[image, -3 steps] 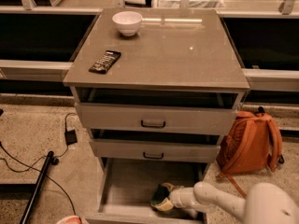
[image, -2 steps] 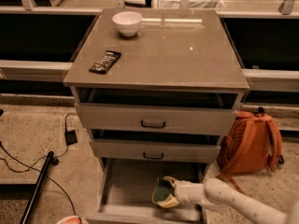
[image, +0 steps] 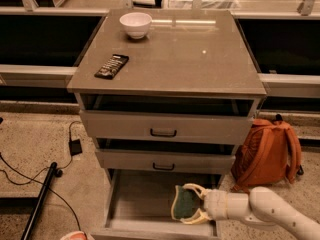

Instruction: Pick sponge from bottom drawer and place on counter

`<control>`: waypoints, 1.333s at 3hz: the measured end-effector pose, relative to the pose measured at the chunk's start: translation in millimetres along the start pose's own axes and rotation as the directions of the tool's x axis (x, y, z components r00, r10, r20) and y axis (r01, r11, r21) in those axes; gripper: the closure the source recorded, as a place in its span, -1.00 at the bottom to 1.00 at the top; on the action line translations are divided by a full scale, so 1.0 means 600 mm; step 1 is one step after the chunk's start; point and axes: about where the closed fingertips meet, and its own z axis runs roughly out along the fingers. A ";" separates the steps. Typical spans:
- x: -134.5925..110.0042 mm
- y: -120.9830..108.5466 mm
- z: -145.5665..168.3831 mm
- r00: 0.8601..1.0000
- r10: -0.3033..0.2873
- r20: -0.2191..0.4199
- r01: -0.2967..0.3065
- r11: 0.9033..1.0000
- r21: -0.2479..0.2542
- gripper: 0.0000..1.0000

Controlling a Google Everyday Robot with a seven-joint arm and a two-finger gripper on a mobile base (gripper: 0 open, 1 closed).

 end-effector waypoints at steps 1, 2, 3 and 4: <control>-0.010 -0.002 -0.014 1.000 -0.009 0.001 0.009 1.000 0.006 1.00; -0.018 -0.004 -0.015 1.000 -0.013 0.002 0.013 1.000 0.003 1.00; -0.126 -0.035 -0.042 0.995 -0.100 -0.008 0.100 0.995 -0.027 1.00; -0.284 -0.085 -0.064 0.985 -0.169 -0.013 0.166 0.978 -0.125 1.00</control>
Offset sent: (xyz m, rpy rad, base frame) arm 0.0102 0.0066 0.0919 -0.0179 -0.1056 0.1001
